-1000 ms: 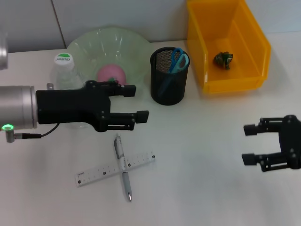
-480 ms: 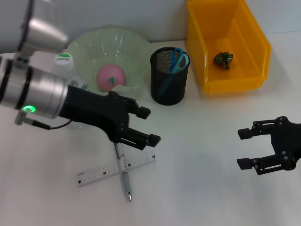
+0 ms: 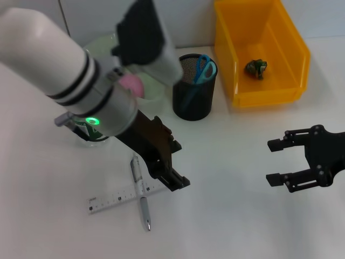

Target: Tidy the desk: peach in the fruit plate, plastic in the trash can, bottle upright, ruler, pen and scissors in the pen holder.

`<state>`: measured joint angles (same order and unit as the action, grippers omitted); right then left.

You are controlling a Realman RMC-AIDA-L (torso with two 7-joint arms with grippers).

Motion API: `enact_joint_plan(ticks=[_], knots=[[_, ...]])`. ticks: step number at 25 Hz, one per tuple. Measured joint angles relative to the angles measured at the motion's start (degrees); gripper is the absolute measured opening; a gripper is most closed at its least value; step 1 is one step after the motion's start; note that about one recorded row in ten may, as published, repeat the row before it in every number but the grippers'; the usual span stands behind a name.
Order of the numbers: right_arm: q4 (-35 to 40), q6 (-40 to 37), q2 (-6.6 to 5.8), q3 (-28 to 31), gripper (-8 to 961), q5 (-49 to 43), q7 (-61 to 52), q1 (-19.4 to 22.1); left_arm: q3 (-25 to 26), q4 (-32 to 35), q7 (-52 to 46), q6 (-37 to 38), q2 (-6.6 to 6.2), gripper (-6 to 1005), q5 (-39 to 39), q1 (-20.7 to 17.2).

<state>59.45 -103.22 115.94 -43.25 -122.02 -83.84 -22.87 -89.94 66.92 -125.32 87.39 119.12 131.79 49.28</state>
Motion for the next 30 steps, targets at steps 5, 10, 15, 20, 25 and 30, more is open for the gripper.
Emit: enact_joint_plan(ticks=[5,10,15,20,25,30], knots=[[0.21,0.07,0.22,-0.05,764,-0.03,-0.01,-0.42,-4.87,-0.49,-3.72,-2.09,0.05,791,4.25,1.97],[0.31,0.53,0.57,-0.14,762,-0.79,0.18,-0.63,-5.74,-0.84,-5.25,-2.89,0.05,792,5.09,2.51],[0.32,0.92,0.54,-0.17,759,-0.87,0.04,-1.23,-7.87,-2.58,-8.84,-3.85,0.06,792,5.21,3.90],[0.22,1.43,0.56,-0.17,756,-2.23,0.05,-1.57,-12.81,-3.33,-10.97,-4.97,0.06,792,2.54,4.20],[0.27,1.45,0.68,-0.17,754,-2.61,0.40,-1.62,-17.40,-3.47,-13.92,-8.11,0.05,791,2.20,3.96],[0.33,1.45,0.78,-0.27,751,-2.93,0.43,-2.07,-17.64,-3.47,-14.23,-9.12,0.05,790,2.79,3.96]])
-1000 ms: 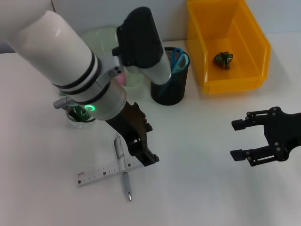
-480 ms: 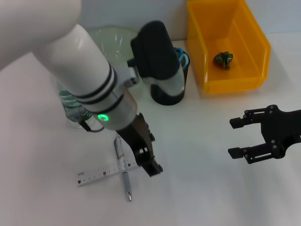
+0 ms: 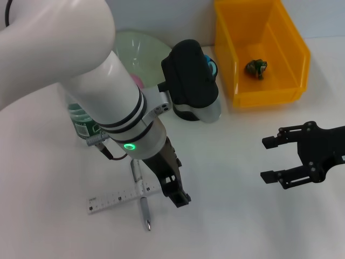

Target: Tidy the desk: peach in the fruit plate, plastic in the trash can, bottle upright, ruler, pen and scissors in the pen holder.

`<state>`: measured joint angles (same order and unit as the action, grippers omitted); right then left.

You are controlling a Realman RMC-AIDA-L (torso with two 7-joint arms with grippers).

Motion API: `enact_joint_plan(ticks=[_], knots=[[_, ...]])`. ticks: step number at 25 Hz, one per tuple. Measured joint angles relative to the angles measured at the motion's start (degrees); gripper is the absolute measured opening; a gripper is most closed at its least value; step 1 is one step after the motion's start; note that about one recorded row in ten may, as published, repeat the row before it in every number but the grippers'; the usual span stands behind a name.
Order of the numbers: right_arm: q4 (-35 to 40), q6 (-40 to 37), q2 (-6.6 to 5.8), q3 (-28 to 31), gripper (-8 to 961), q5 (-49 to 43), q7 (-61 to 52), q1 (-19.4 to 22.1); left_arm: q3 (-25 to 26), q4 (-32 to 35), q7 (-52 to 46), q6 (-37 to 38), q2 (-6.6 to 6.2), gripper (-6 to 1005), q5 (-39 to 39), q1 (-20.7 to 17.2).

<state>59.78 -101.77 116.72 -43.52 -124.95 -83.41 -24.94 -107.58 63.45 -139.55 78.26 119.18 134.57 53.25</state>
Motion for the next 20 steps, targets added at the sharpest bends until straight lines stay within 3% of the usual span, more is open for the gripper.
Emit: enact_joint_plan(ticks=[11,12,20], knots=[[0.53,0.26,-0.01,-1.22,745,-0.69,-0.51,-0.56,0.00,-0.32,0.45,-1.13,0.00,789,1.06,0.05],[0.54,0.52,-0.01,-1.22,745,-1.32,-0.53,-0.67,-0.92,-2.97,1.15,-3.58,0.00,789,1.71,0.39],[0.52,0.72,-0.01,-1.13,740,-1.79,-0.56,-0.72,-2.82,-5.77,1.28,-5.84,0.00,788,2.03,2.12]])
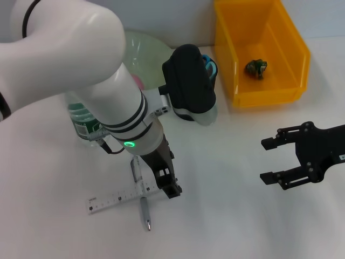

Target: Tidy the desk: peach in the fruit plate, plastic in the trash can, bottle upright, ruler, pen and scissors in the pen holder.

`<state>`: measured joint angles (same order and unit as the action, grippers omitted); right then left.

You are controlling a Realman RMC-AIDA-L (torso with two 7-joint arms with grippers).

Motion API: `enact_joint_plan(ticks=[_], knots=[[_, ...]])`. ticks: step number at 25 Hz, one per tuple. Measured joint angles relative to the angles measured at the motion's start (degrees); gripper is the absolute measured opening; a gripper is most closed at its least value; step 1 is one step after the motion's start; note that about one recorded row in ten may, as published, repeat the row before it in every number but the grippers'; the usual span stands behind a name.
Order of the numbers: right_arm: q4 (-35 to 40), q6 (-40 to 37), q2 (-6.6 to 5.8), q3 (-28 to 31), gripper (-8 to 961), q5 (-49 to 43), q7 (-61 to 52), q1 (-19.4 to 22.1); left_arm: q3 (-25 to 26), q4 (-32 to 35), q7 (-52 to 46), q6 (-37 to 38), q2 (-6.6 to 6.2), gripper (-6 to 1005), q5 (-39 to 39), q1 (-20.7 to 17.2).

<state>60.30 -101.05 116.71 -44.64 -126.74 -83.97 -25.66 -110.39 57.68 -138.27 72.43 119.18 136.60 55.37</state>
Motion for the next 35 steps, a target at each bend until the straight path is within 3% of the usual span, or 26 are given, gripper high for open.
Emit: enact_joint_plan(ticks=[35], knots=[[0.26,0.69,0.10,-0.09,722,0.00,-0.80,-0.18,-3.10,-2.52,0.74,-2.29,0.00,783,-0.37,0.71]])
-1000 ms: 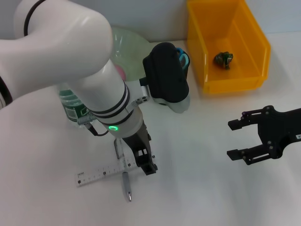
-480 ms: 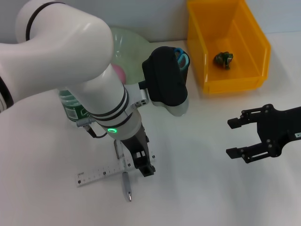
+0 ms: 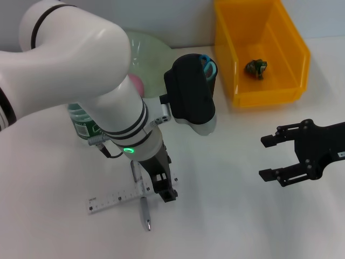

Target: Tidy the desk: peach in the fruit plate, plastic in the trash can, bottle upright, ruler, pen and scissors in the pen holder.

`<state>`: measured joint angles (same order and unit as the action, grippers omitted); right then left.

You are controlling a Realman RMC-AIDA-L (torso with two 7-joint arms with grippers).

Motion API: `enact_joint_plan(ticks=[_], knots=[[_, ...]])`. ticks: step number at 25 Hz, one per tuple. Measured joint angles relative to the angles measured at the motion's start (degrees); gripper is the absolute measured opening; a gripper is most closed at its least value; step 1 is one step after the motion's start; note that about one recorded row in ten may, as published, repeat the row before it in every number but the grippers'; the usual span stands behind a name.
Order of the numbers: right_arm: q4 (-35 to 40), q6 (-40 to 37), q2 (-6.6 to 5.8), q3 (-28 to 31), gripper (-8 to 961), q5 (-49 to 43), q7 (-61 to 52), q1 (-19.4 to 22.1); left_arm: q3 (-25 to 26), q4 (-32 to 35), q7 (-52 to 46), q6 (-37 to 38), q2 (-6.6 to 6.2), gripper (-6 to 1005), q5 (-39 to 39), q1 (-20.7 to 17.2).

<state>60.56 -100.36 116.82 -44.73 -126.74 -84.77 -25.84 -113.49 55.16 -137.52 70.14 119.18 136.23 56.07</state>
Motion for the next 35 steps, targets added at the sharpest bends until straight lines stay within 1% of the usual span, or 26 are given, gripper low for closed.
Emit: enact_joint_plan(ticks=[4,7,17,35], knots=[[0.00,0.00,0.06,0.00,720,0.00,-0.21,0.00,-0.12,0.00,0.00,-0.11,0.00,760,0.00,0.00],[0.00,-0.01,0.07,0.00,718,0.00,-0.46,-0.01,-0.38,0.00,0.00,-0.27,0.00,617,0.00,0.00],[-0.02,0.14,0.23,0.00,713,-0.44,-0.65,-0.47,-1.27,-0.49,-0.02,-1.30,0.00,557,-0.01,-0.16],[0.09,0.67,0.55,0.00,703,-0.62,-0.74,-0.58,-1.45,-0.35,0.09,-1.66,0.00,388,-0.01,-0.45]])
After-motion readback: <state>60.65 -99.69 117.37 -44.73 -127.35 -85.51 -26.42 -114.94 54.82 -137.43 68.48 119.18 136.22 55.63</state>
